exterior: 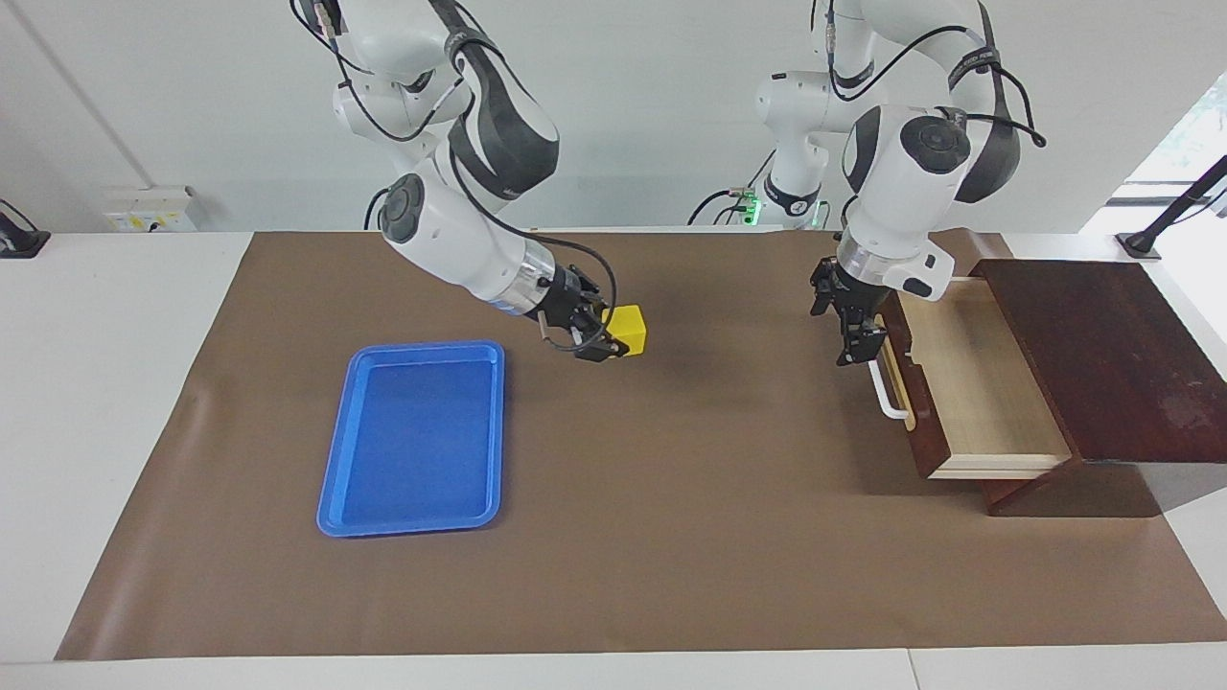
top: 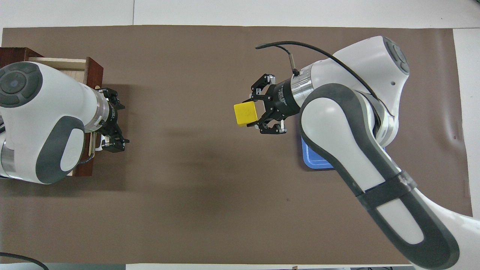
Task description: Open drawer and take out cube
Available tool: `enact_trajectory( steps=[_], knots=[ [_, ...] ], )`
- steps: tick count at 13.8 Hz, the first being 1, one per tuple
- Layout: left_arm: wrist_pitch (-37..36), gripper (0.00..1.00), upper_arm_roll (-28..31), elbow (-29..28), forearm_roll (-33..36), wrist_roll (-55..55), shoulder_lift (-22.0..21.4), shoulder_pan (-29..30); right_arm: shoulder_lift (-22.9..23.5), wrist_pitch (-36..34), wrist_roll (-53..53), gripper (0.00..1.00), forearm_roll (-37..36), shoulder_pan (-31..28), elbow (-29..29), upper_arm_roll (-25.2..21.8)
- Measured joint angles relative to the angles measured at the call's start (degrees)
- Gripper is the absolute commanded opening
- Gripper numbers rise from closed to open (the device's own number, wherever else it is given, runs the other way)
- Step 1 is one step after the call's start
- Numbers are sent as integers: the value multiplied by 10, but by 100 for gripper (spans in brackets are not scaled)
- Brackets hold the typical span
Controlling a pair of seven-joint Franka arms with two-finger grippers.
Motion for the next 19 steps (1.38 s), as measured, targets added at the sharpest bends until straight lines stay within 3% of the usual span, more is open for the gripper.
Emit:
enact_trajectory(
  steps=[6,12,19],
  knots=[
    [34,100,0,-11,25,134,9,53,-19,-15,-178,0,0,-114,-84,-4],
    [57,100,-1,-16,66,148,18,80,-43,-5,-318,0,-1,-209,-204,-7],
    [74,100,-6,-15,77,158,19,144,-20,-5,-370,0,-67,-265,-235,-8]
  ],
)
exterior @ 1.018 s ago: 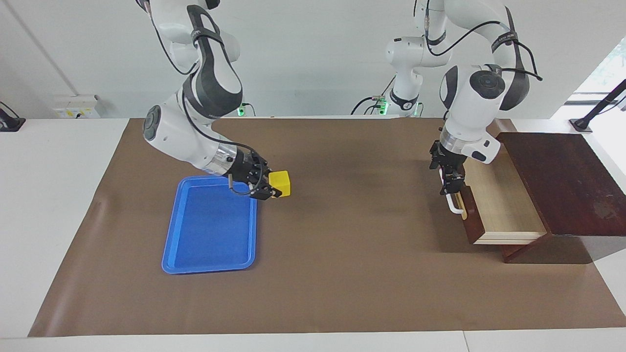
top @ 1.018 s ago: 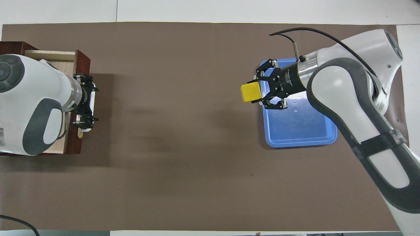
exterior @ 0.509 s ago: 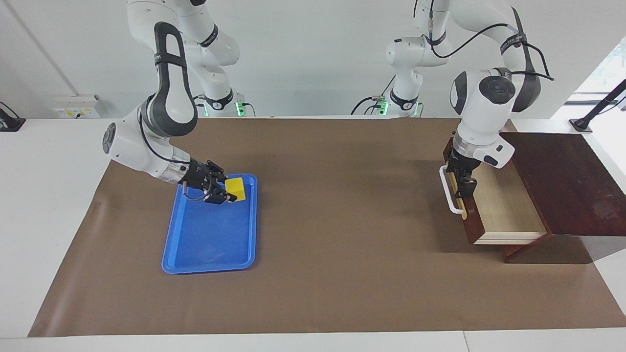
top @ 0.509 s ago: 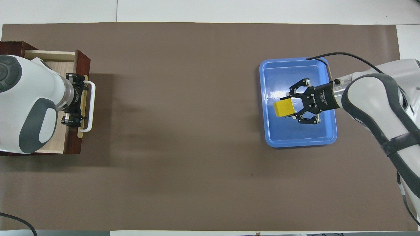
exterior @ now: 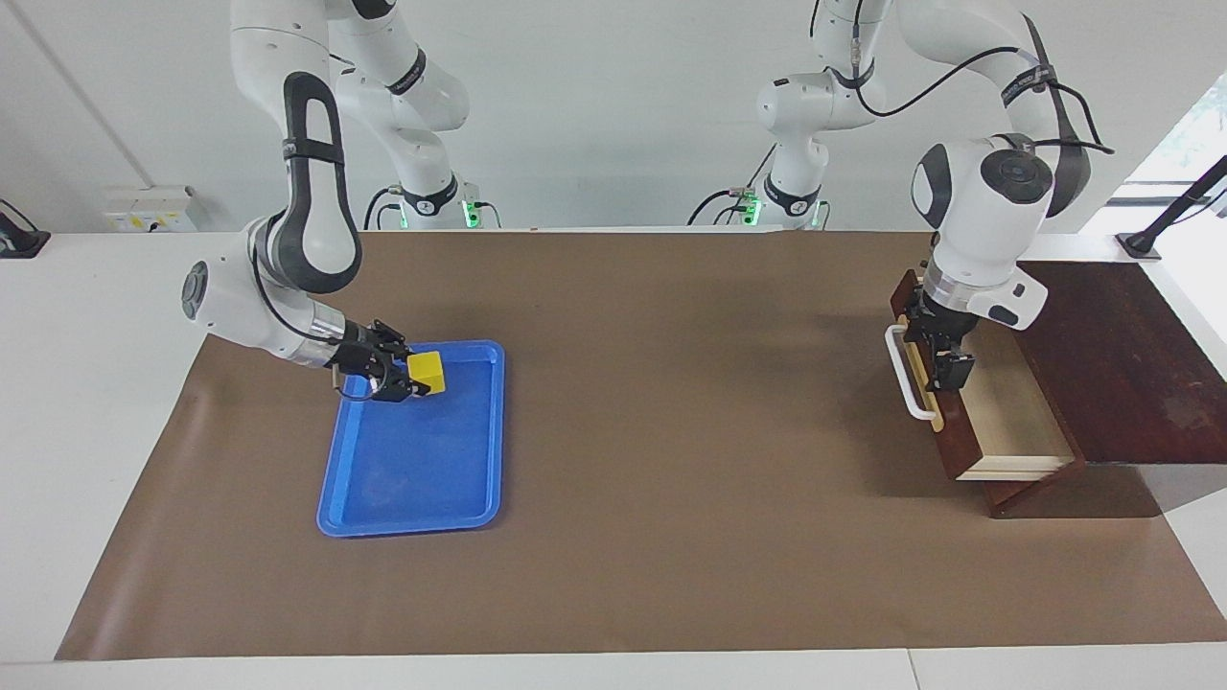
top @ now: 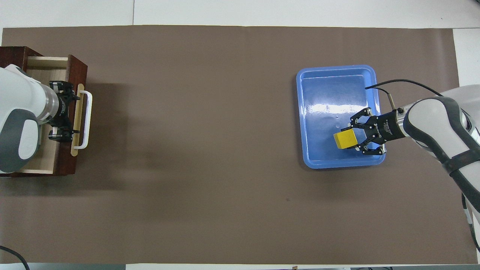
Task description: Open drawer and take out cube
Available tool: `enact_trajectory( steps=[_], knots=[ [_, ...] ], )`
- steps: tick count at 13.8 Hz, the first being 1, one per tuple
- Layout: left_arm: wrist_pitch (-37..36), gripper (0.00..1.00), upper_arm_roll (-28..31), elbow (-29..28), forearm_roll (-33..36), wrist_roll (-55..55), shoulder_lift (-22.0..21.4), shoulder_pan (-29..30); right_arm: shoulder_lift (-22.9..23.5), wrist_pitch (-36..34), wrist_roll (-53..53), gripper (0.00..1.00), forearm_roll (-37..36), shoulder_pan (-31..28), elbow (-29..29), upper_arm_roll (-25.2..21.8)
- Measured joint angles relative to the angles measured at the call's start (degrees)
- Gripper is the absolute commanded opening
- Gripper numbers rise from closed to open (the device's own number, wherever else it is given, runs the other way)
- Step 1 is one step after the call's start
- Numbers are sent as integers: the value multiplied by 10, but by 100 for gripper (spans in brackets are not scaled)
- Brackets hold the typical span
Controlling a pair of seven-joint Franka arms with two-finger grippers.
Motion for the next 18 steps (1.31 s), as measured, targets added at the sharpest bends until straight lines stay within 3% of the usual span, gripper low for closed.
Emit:
enact_trajectory(
  steps=[5,11,14,17,18],
  knots=[
    [25,100,4,0,6,55,6,73,26,37,-11,0,3,-7,2,4],
    [16,100,-3,6,7,60,6,73,45,46,-9,0,45,-6,30,4],
    [-85,100,-8,76,7,86,9,58,53,60,-9,0,66,-2,30,5],
    [-174,100,-16,142,1,183,-3,16,58,69,-9,0,70,-4,26,5],
    [-196,100,-19,149,-17,237,-14,11,58,69,-8,65,70,-4,26,5]
  ],
)
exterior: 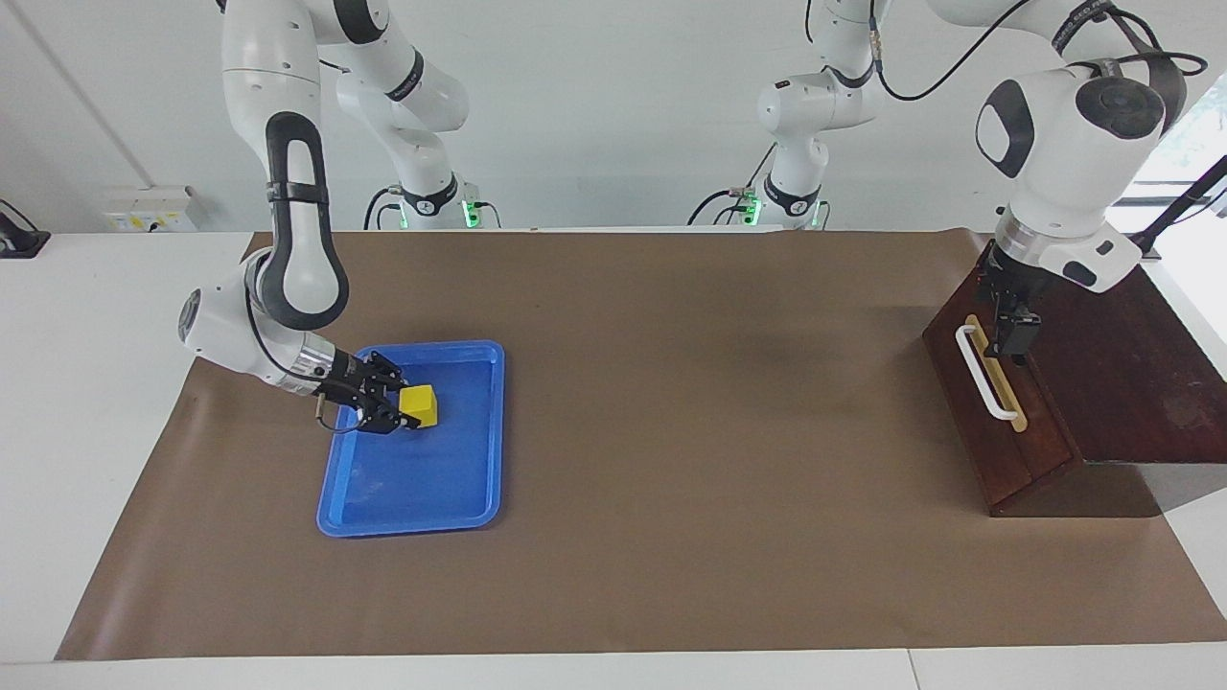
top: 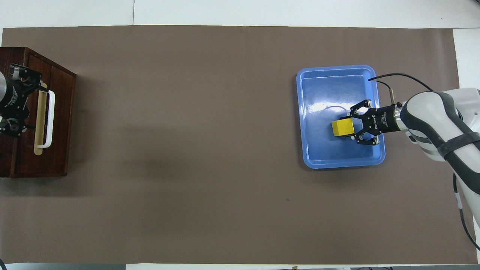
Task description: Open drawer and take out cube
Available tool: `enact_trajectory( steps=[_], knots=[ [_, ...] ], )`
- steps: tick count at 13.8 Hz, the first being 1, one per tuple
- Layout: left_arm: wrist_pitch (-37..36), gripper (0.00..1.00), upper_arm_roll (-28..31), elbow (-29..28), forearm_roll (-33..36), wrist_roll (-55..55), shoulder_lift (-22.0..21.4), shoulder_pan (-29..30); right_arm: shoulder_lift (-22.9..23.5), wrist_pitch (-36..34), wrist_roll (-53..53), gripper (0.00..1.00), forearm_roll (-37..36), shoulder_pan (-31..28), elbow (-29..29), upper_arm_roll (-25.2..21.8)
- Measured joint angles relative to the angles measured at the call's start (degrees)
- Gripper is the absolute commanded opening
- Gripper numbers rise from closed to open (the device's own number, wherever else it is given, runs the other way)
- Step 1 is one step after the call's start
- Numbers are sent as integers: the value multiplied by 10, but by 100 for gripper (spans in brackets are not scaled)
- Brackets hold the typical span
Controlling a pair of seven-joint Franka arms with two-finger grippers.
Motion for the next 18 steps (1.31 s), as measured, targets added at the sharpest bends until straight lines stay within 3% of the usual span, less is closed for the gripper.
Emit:
enact_trajectory(
  steps=[1,5,9,13,18],
  knots=[
    [-21,100,-1,3,-21,54,-11,-1,0,0,0,100,0,0,0,0],
    [-82,100,-3,5,-51,227,-44,-4,2,7,-10,100,0,3,-5,2],
    [-113,100,-4,19,-51,374,-40,-29,-15,-5,-16,100,0,17,-4,3],
    [-167,100,6,67,-56,538,-20,-35,-87,-83,-13,100,-31,21,4,2],
    [-178,100,6,72,-58,573,-11,-45,-167,-214,-4,100,-130,15,62,-4]
  ],
)
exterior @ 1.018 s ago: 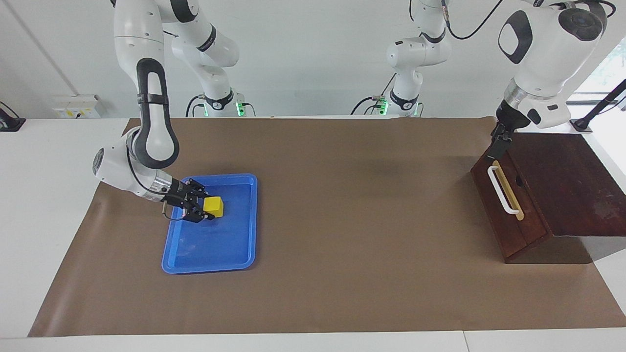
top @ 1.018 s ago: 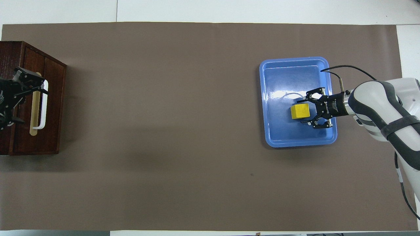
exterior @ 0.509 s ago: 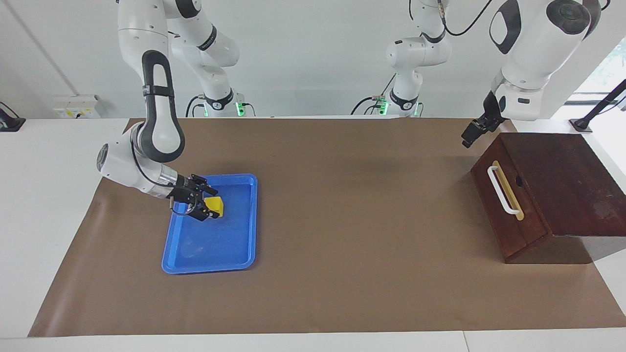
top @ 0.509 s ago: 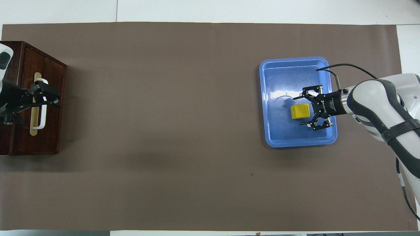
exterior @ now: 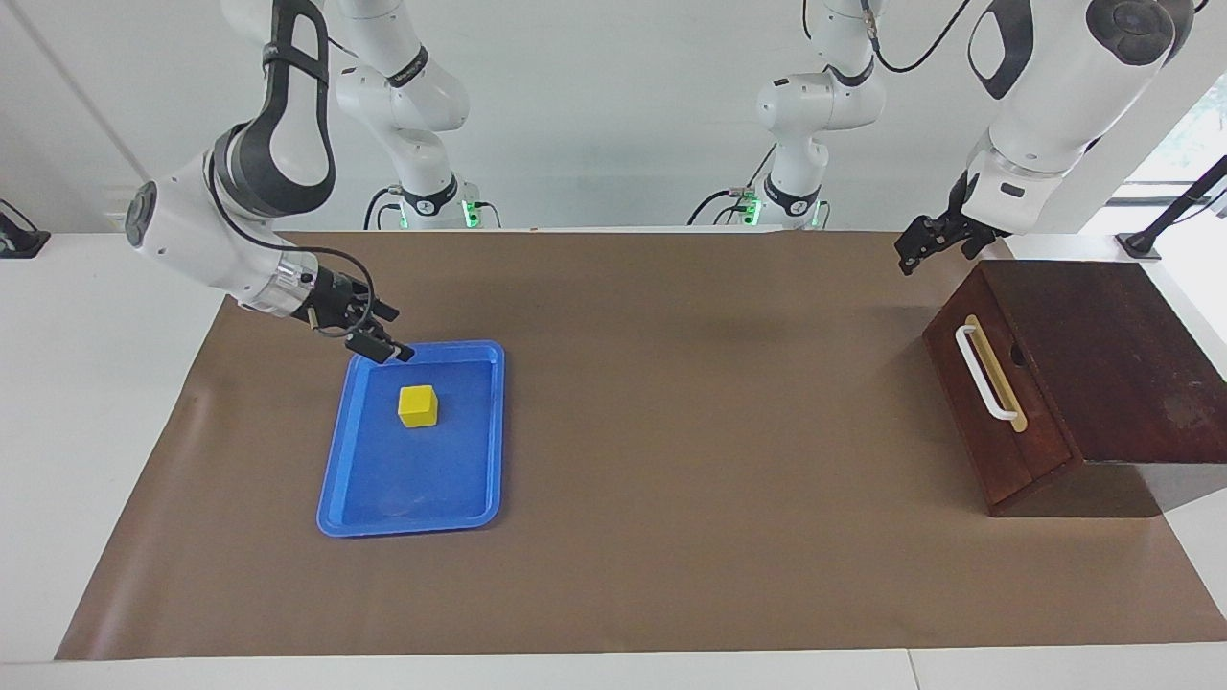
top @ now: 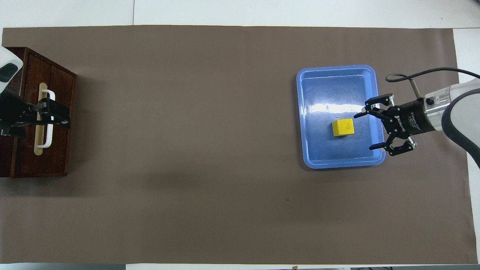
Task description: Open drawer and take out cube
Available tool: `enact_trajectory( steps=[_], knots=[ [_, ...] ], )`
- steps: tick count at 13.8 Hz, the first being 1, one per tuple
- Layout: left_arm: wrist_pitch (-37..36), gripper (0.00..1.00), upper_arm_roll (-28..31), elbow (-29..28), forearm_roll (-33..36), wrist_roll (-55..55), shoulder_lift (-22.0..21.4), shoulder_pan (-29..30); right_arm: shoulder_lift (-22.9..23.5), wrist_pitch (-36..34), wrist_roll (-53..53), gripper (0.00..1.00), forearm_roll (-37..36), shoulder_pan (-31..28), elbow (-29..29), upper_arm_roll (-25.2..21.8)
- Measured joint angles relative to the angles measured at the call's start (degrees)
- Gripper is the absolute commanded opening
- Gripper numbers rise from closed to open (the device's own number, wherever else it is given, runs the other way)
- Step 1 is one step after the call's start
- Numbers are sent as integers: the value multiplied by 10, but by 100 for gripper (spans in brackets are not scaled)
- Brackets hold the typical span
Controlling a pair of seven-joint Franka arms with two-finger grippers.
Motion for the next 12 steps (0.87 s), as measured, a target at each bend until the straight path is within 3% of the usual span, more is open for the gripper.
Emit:
enact_trajectory(
  steps=[5,12],
  knots=[
    [-2,100,6,6,-6,28,2,-10,-43,-100,-46,100,-88,3,70,6],
    [-2,100,11,10,-6,62,-1,-11,-105,-150,-298,100,-175,4,83,9]
  ],
)
